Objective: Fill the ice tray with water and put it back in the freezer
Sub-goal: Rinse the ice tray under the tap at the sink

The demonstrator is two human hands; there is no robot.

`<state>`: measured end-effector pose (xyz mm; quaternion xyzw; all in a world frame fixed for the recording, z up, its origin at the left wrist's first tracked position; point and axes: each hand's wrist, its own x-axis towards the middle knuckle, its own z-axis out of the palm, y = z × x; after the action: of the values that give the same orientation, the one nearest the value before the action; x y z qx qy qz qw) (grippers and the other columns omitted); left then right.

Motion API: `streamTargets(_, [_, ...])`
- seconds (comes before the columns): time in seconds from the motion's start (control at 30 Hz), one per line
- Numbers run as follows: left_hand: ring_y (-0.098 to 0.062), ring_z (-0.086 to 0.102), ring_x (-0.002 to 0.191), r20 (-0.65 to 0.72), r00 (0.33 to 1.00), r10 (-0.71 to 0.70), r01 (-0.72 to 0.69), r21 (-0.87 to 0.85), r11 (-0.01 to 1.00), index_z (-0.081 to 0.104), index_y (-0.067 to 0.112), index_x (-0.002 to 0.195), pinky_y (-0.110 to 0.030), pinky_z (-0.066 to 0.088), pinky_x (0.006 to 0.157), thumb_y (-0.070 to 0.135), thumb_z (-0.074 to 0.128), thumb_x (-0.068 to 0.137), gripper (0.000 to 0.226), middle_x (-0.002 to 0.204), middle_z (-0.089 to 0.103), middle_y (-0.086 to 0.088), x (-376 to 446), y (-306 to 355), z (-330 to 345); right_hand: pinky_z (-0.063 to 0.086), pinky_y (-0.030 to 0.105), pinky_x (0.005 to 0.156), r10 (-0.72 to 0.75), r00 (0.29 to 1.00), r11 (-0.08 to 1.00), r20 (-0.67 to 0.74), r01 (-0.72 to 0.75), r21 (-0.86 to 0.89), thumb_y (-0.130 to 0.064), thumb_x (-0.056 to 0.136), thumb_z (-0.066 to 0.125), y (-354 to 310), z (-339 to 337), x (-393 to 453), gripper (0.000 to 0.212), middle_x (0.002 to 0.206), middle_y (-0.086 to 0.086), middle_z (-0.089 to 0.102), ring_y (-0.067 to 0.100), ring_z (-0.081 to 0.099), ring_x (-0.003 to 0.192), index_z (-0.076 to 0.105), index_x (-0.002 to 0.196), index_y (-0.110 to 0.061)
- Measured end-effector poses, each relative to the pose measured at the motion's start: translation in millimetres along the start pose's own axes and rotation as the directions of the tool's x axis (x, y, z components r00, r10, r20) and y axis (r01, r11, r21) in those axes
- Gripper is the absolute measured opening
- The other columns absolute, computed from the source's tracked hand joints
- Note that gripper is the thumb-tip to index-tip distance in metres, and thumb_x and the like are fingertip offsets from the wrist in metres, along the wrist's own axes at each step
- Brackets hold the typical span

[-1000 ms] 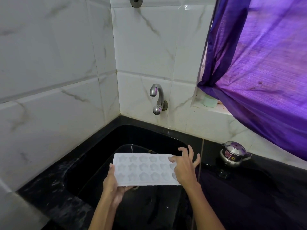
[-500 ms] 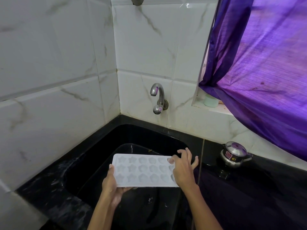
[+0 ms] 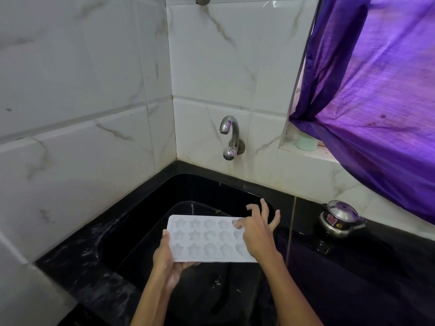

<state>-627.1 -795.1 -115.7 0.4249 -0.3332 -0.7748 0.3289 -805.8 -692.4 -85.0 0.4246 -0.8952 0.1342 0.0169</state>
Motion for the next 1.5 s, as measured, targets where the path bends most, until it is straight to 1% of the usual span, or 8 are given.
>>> streamTargets(0.27, [-0.032,0.072,0.071,0.002,1.000,0.013,-0.013,0.014,1.000,0.060,0.012,0.098,-0.046,0.055,0.059,0.051,0.032,0.097,0.048,0.079,0.075,-0.011,0.3,-1.3,-0.8,-0.018,0.063,0.106,0.009,1.000,0.999,0.015,-0.008,-0.036,0.012,0.074,0.052,-6.2,-3.8,-1.3,0.038,0.149,0.006,0.025,0.032,-0.012,0.145,0.067,0.086,-0.022])
streamTargets(0.47, [-0.031,0.072,0.067,0.003,1.000,0.008,-0.008,-0.005,1.000,0.059,0.011,0.098,-0.042,0.057,0.051,0.050,0.033,0.097,0.047,0.076,0.075,-0.011,-0.8,-0.1,-0.3,-0.018,0.063,0.106,0.015,0.999,0.999,0.033,-0.014,-0.033,0.013,0.075,0.051,-8.9,-4.2,0.0,0.047,0.154,0.009,0.018,0.034,-0.014,0.144,0.068,0.098,-0.024])
streamTargets(0.63, [-0.030,0.072,0.066,-0.001,1.000,0.020,-0.020,-0.018,1.000,0.060,0.012,0.097,-0.041,0.056,0.046,0.050,0.033,0.097,0.046,0.075,0.075,-0.010,-0.3,1.3,-2.8,-0.018,0.063,0.106,0.040,0.998,0.999,0.043,-0.040,-0.001,0.016,0.073,0.048,-8.6,-5.4,-0.3,0.048,0.150,0.008,0.024,0.033,-0.013,0.145,0.068,0.095,-0.023])
streamTargets(0.8, [-0.028,0.072,0.065,-0.002,1.000,0.019,-0.019,-0.019,1.000,0.059,0.014,0.096,-0.040,0.055,0.046,0.050,0.033,0.097,0.044,0.074,0.075,-0.007,-0.3,1.1,-2.6,-0.021,0.063,0.104,0.031,0.997,1.000,0.076,-0.031,-0.004,0.017,0.072,0.049,-12.6,-6.3,1.2,0.047,0.156,0.010,0.014,0.034,-0.017,0.144,0.066,0.091,-0.023])
streamTargets(0.93, [-0.029,0.072,0.066,-0.015,1.000,0.020,-0.020,-0.003,1.000,0.060,0.013,0.096,-0.041,0.056,0.048,0.050,0.034,0.097,0.045,0.073,0.075,-0.008,0.0,1.3,-3.7,-0.018,0.064,0.106,0.044,0.996,0.999,0.075,-0.045,0.012,0.017,0.073,0.048,-7.8,-4.5,1.4,0.051,0.151,0.008,0.023,0.033,-0.014,0.145,0.069,0.095,-0.024])
streamTargets(1.07, [-0.031,0.072,0.068,-0.019,1.000,-0.001,0.002,0.005,1.000,0.060,0.012,0.097,-0.041,0.056,0.050,0.049,0.034,0.097,0.045,0.080,0.075,-0.012,-1.2,2.2,-2.3,-0.019,0.063,0.105,0.044,0.996,0.999,0.083,-0.046,0.028,0.018,0.076,0.049,-6.4,-3.6,2.1,0.062,0.155,0.011,0.017,0.035,-0.014,0.145,0.066,0.109,-0.032])
streamTargets(1.33, [-0.035,0.070,0.073,-0.051,0.998,-0.046,0.046,-0.007,0.999,0.058,0.011,0.094,-0.046,0.056,0.054,0.048,0.034,0.098,0.044,0.086,0.071,-0.016,-3.5,4.2,0.6,-0.014,0.063,0.110,0.060,0.995,0.990,0.082,-0.070,0.124,0.016,0.077,0.049,-4.8,-2.5,3.5,0.058,0.151,0.008,0.022,0.030,-0.009,0.145,0.060,0.114,-0.028])
streamTargets(1.5, [-0.036,0.068,0.083,-0.040,0.998,-0.049,0.049,-0.002,0.999,0.059,0.012,0.097,-0.050,0.056,0.063,0.048,0.034,0.098,0.044,0.089,0.071,-0.016,-4.4,1.7,3.9,-0.016,0.060,0.109,-0.029,0.995,0.989,0.093,0.015,0.147,0.017,0.074,0.049,-17.0,-2.1,4.8,0.061,0.151,0.007,0.019,0.029,-0.011,0.145,0.060,0.110,-0.031])
